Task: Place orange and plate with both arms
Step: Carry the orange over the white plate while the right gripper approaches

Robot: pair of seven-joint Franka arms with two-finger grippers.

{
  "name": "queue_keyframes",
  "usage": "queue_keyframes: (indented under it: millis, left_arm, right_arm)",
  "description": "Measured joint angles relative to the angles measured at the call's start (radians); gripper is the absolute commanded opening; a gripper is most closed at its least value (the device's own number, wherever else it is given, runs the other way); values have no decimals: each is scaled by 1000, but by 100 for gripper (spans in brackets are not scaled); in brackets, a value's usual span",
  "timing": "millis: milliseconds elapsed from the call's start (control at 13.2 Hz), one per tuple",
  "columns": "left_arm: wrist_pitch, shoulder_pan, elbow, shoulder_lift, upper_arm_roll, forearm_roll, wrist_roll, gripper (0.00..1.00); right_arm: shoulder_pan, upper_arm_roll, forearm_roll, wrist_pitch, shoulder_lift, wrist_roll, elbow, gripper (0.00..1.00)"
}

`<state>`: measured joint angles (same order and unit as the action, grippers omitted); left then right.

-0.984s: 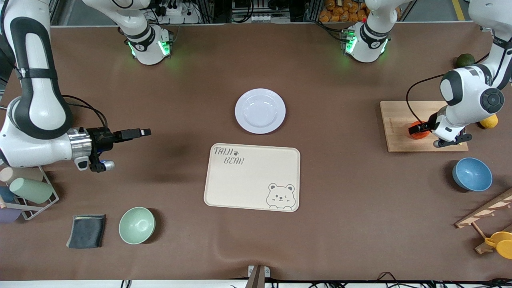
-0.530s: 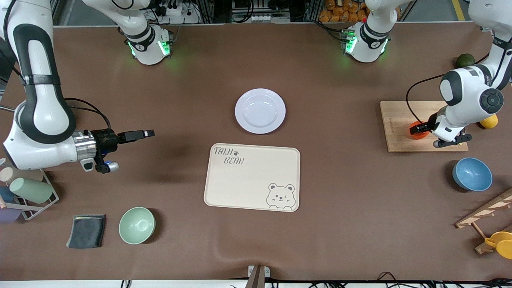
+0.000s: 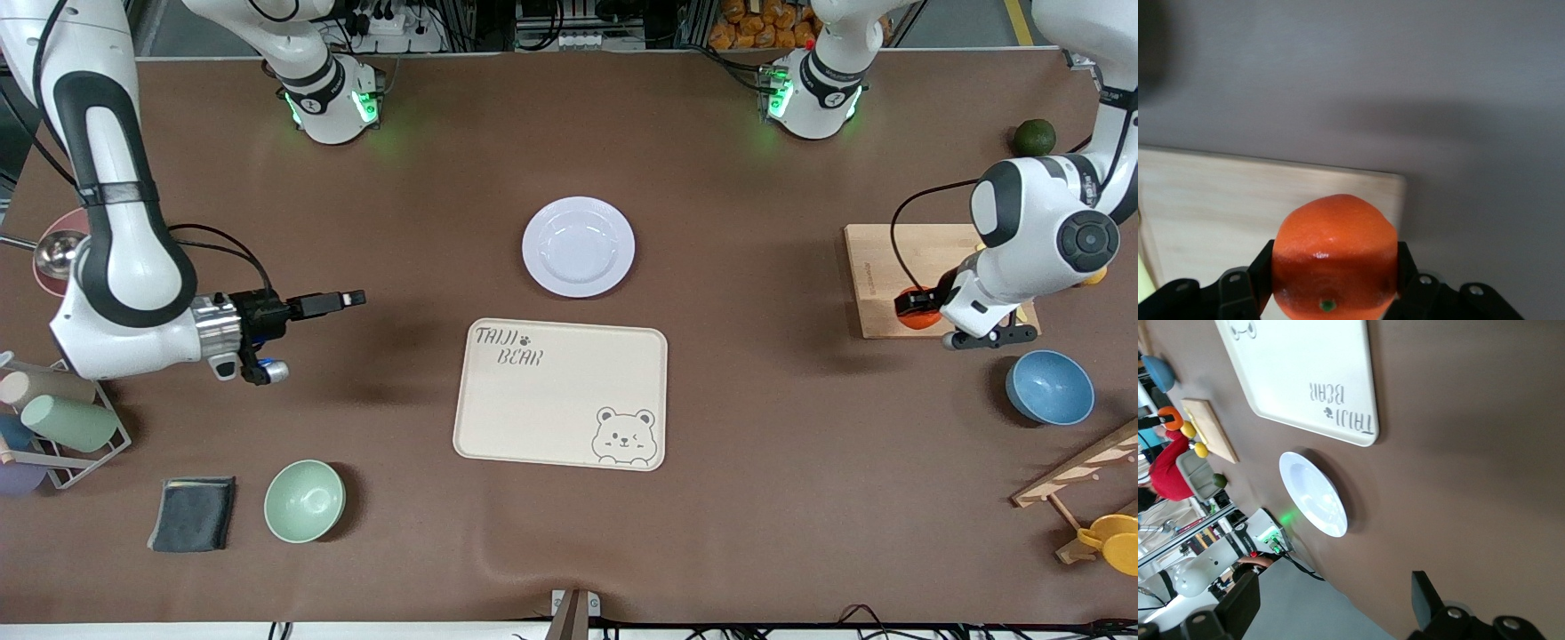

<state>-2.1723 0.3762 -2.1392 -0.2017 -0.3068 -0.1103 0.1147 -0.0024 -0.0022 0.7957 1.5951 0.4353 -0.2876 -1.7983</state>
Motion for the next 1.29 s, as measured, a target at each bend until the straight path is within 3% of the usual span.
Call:
queue_keyframes:
  millis: [227,454,908,1287]
  left_arm:
    - [179,-6,149,9,-177,44,193,13]
    - [199,-61,176,6,-316,47,417,13]
    - [196,-347,251,-77,-331,52,781,14]
    - [141,-525,262,-174,-330,52,997,14]
  right_arm:
    - [18,0,49,65,4,-79,-83,100]
    - [31,1,60,82,5,-93,-110,100]
    - [111,4,131,200,4,-126,-181,100]
    - [137,4,211,251,4,-233,-250,100]
